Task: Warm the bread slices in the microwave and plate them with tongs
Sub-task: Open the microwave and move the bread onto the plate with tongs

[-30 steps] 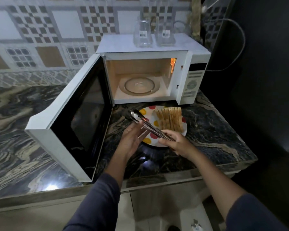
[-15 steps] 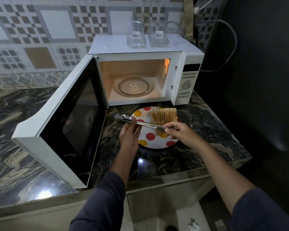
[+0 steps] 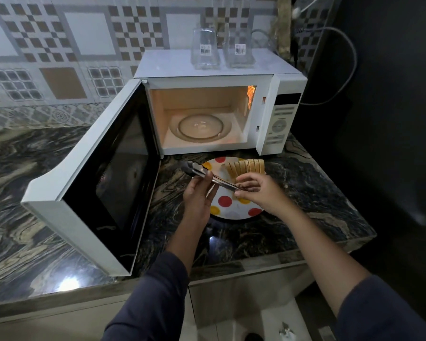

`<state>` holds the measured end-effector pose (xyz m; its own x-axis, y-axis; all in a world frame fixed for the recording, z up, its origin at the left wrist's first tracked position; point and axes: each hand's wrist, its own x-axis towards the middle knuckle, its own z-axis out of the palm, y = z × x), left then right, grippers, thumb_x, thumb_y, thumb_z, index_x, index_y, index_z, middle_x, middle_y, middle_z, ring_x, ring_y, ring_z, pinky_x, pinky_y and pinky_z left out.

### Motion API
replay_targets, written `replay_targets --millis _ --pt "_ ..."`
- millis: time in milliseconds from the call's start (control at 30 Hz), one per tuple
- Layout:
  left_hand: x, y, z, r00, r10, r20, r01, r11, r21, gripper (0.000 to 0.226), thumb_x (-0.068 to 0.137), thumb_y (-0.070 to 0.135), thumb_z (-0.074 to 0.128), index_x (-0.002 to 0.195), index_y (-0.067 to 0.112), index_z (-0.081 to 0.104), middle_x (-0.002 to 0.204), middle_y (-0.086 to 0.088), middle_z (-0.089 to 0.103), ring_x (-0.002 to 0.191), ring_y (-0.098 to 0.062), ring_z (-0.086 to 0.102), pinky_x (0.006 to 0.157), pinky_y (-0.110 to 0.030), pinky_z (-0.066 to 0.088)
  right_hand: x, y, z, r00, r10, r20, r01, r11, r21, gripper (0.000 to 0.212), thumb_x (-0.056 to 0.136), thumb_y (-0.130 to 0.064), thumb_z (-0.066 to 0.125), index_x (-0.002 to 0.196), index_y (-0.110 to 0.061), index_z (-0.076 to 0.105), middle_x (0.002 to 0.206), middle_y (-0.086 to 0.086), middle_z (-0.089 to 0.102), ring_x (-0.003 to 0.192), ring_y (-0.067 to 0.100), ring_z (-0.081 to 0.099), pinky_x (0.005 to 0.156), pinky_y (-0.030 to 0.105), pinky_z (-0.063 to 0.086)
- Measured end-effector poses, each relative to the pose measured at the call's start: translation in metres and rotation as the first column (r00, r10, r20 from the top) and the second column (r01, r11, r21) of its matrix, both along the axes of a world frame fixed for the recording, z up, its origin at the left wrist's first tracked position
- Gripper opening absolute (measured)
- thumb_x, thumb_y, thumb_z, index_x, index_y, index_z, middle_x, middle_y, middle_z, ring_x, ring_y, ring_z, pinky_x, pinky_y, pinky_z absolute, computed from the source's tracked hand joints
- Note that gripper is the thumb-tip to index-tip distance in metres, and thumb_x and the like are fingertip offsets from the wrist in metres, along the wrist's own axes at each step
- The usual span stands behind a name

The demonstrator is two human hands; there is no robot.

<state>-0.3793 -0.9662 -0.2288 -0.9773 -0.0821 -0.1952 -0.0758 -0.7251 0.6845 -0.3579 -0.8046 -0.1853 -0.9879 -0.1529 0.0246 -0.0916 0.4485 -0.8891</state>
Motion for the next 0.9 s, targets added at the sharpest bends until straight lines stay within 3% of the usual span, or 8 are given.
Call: replay_targets --millis 100,233,433,600,700,767,833,900 --pt "0.004 0.002 -0.001 0.998 -0.053 -0.040 0.050 0.997 -0.065 0.005 0.085 0.009 0.063 0.090 0.008 0.061 0.093 -0.009 0.064 0.096 -0.021 0.061 0.078 -0.026 0.057 -0.001 -0.012 0.000 0.999 0.012 0.031 -0.013 0.999 0.031 0.030 0.081 -0.018 0.071 0.110 -0.021 0.062 0.112 0.002 0.063 0.103 0.013 0.058 0.095 0.029 0.048" --pt "0.004 -0.004 0.003 0.995 -0.080 -0.050 0.075 0.992 -0.101 0.006 0.085 0.009 0.064 0.091 0.011 0.063 0.096 -0.009 0.065 0.100 -0.022 0.060 0.092 -0.032 0.053 0.003 -0.019 -0.001 0.997 0.016 0.069 -0.021 0.997 0.073 0.041 0.090 -0.021 0.060 0.129 -0.015 0.051 0.134 0.008 0.052 0.124 0.021 0.048 0.101 0.029 0.038" --pt "0.001 -0.014 0.006 0.990 -0.132 -0.056 0.119 0.973 -0.196 0.008 0.087 0.013 0.062 0.094 0.008 0.064 0.095 -0.008 0.067 0.095 -0.020 0.063 0.083 -0.025 0.056 0.005 -0.026 0.000 0.994 0.049 0.096 -0.058 0.994 0.090 0.037 0.091 -0.019 0.058 0.127 -0.010 0.053 0.124 0.008 0.059 0.116 0.020 0.053 0.091 0.028 0.043" --pt "-0.007 -0.026 0.002 0.987 -0.159 -0.032 0.140 0.934 -0.328 0.019 0.089 0.022 0.062 0.099 0.007 0.066 0.101 -0.012 0.067 0.098 -0.021 0.064 0.094 -0.029 0.051 0.003 -0.035 -0.005 0.994 0.031 0.102 -0.037 0.998 0.060 0.039 0.092 -0.015 0.057 0.130 -0.009 0.051 0.112 0.003 0.060 0.097 0.008 0.054 0.076 0.011 0.045" --pt "-0.011 -0.040 -0.007 0.997 -0.072 -0.027 0.051 0.883 -0.466 0.019 0.090 0.030 0.059 0.094 0.014 0.070 0.097 -0.006 0.070 0.095 -0.016 0.064 0.092 -0.028 0.048 -0.005 -0.042 -0.016 0.995 -0.010 0.103 0.000 0.995 0.099 0.037 0.092 -0.018 0.057 0.127 -0.009 0.053 0.117 0.010 0.063 0.107 0.021 0.060 0.091 0.028 0.047" --pt "-0.011 -0.053 -0.022 0.998 0.010 -0.065 -0.053 0.718 -0.694 0.023 0.090 0.032 0.057 0.100 0.015 0.069 0.102 -0.003 0.070 0.100 -0.014 0.063 0.095 -0.029 0.046 -0.012 -0.046 -0.024 0.990 -0.052 0.128 0.029 0.985 0.173 0.038 0.093 -0.020 0.056 0.129 -0.010 0.052 0.120 0.010 0.061 0.112 0.024 0.057 0.095 0.033 0.045" --pt "-0.008 -0.067 -0.043 0.995 0.046 -0.083 -0.095 0.404 -0.910 0.039 0.091 0.035 0.054 0.119 0.009 0.061 0.118 -0.009 0.065 0.114 -0.021 0.059 0.100 -0.031 0.043 -0.018 -0.050 -0.034 0.985 -0.108 0.131 0.070 0.960 0.270 0.038 0.094 -0.021 0.053 0.130 -0.009 0.051 0.122 0.012 0.060 0.114 0.027 0.055 0.095 0.034 0.043" --pt "0.000 -0.074 -0.061 0.999 0.033 -0.026 -0.029 0.116 -0.993 0.047 0.094 0.032 0.049 0.133 0.005 0.048 0.136 -0.015 0.051 0.129 -0.027 0.045 0.108 -0.032 0.032 -0.023 -0.056 -0.043 0.977 -0.181 0.117 0.134 0.935 0.329 0.035 0.093 -0.021 0.052 0.125 -0.007 0.054 0.119 0.016 0.060 0.110 0.030 0.056 0.091 0.033 0.044"
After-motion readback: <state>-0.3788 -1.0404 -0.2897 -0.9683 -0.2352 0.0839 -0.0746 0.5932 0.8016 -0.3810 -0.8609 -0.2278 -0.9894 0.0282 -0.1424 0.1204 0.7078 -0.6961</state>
